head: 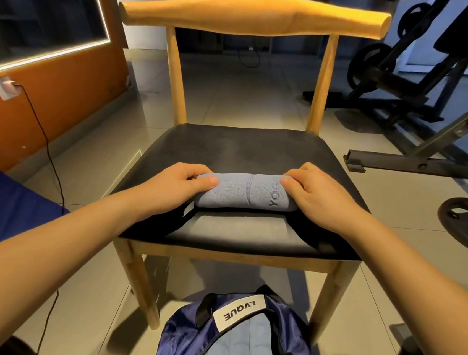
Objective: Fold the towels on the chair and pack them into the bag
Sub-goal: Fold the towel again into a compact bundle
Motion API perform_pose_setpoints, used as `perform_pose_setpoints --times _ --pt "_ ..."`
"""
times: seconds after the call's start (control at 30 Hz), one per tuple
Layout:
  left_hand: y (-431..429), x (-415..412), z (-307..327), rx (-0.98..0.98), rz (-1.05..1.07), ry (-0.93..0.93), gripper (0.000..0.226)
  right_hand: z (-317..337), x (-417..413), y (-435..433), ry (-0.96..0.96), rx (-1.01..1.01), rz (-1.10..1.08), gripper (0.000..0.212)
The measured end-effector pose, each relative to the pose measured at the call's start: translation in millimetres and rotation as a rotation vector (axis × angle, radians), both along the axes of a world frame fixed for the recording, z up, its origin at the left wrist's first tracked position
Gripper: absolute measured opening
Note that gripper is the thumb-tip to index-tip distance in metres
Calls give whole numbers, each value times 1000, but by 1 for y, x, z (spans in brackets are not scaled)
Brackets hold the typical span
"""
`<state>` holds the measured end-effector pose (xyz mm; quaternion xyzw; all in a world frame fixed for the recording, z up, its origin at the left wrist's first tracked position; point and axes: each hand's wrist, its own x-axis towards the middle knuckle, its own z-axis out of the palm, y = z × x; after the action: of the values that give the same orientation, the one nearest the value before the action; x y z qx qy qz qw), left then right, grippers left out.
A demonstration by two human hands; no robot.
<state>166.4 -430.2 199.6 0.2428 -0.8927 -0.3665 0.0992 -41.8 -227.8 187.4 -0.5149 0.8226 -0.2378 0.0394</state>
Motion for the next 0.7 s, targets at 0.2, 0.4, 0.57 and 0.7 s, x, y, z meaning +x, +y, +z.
perform_pose_setpoints --times 0.2,0.4,0.57,0.7 --pt "-8 -7 14 160 47 -77 23 -3 0 -5 -14 -55 -36 28" --pt "-8 -2 27 228 -52 -251 46 -1 -8 7 -142 -69 92 23" --pt "2 2 24 262 -65 -227 48 -7 0 8 -61 -111 44 27" --pt "13 9 24 244 -78 -177 55 -7 8 14 -61 -132 13 28"
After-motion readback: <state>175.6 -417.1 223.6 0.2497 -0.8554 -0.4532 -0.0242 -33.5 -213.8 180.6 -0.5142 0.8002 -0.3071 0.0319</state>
